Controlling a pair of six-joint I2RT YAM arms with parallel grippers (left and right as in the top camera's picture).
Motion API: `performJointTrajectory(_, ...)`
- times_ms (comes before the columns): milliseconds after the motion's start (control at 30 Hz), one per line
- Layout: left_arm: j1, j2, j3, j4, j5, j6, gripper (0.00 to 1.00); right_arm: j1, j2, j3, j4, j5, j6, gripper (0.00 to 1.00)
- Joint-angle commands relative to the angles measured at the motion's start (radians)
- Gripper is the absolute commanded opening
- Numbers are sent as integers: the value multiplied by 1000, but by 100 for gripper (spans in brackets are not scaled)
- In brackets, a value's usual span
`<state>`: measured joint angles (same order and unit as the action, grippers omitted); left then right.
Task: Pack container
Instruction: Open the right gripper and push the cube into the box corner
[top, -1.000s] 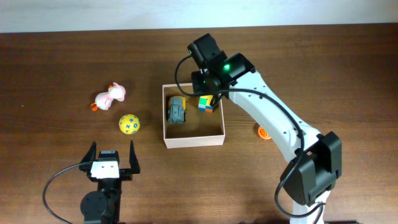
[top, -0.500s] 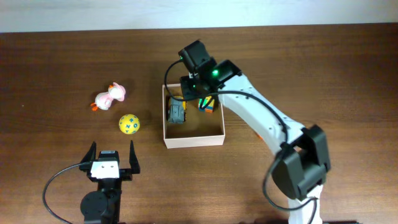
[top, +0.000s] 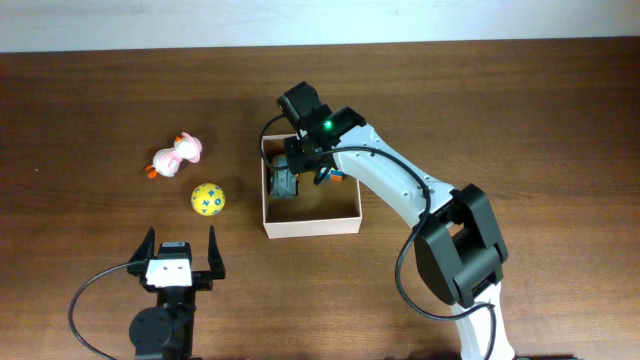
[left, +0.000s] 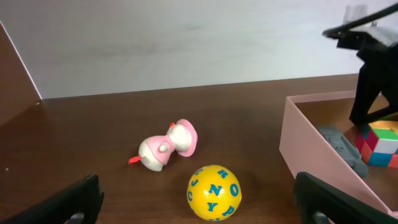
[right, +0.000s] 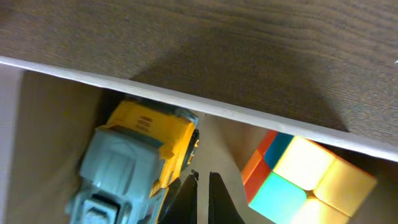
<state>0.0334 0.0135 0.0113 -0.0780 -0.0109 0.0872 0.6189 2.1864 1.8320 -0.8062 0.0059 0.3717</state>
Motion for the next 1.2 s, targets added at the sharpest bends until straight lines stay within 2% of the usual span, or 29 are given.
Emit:
performJointTrajectory(0, 4, -8, -3, -5, 8, 16, 99, 9, 43, -3, 4, 5, -1, 4)
performJointTrajectory(1167, 4, -8, -3, -5, 8, 16, 99, 7, 61, -10, -49, 190, -77, 4)
